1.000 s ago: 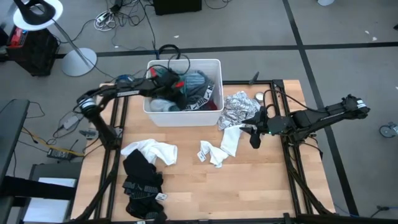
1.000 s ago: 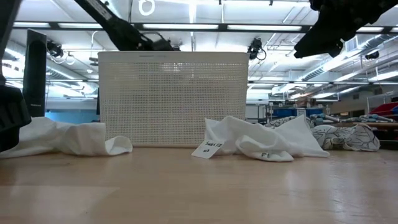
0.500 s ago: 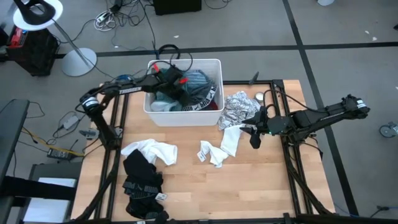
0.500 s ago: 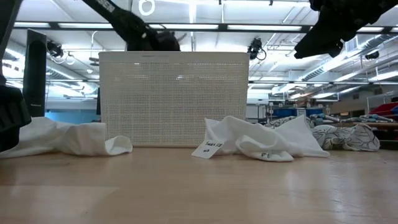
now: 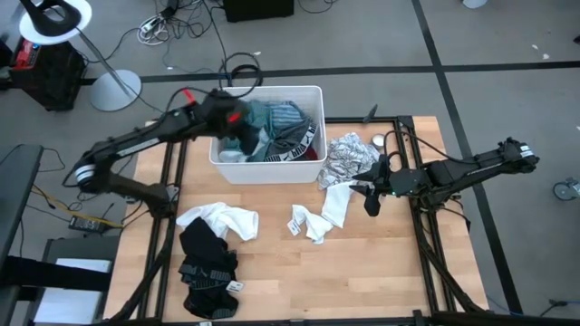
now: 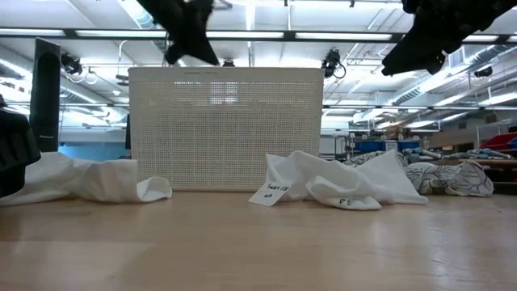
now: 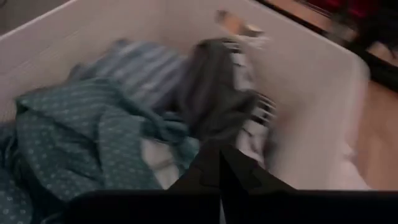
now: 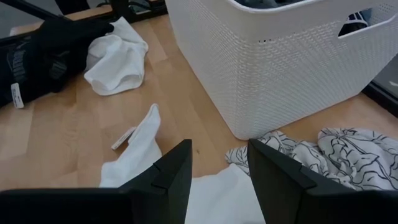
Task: Sort clothes
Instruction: Put the black boxer short into the white laundry bin
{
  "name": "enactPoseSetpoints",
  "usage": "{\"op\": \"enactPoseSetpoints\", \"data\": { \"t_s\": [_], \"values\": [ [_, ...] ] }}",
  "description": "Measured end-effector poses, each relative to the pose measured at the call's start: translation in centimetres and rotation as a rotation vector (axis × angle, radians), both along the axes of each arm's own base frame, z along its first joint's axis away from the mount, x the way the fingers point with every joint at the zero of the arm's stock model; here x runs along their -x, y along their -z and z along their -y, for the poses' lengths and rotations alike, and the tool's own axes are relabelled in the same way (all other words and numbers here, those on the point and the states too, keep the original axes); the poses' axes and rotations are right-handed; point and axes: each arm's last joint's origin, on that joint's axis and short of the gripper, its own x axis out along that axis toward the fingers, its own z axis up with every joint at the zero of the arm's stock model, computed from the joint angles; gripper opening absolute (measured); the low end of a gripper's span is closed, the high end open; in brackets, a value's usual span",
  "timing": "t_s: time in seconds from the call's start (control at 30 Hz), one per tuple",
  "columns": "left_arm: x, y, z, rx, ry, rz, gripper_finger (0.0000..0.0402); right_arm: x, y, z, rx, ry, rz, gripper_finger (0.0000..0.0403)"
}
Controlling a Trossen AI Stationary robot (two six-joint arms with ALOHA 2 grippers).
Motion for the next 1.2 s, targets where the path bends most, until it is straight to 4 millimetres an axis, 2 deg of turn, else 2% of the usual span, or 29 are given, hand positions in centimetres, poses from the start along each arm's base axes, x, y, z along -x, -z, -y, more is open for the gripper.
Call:
{"op": "enactPoseSetpoints", "data": {
  "t_s": [0.23, 0.43, 0.57, 0.83, 1.2],
  "values": [
    [2.7, -1.7, 5.8, -0.057, 0.131, 0.024, 0.0001, -0.1, -0.1, 0.0, -0.004, 0.0, 0.011, 0.0155],
    [5.0, -0.9, 9.4, -0.004, 0.205, 0.058, 0.0001, -0.1, -0.1, 0.0, -0.004, 0.001, 0.012, 0.0155],
    [6.3, -0.3, 11.3, 0.026, 0.22, 0.055, 0.0001, -0.1, -0.1, 0.0, -0.004, 0.001, 0.011, 0.0155],
    [8.1, 1.1, 14.8, 0.108, 0.168, -0.074, 0.0001, -0.1, -0.1, 0.0, -0.005, 0.001, 0.013, 0.0155],
    [10.5, 2.9, 18.6, 0.404, -0.029, -0.213, 0.0001, -0.1, -0.1, 0.0, 0.003, -0.004, 0.008, 0.0155]
  ]
}}
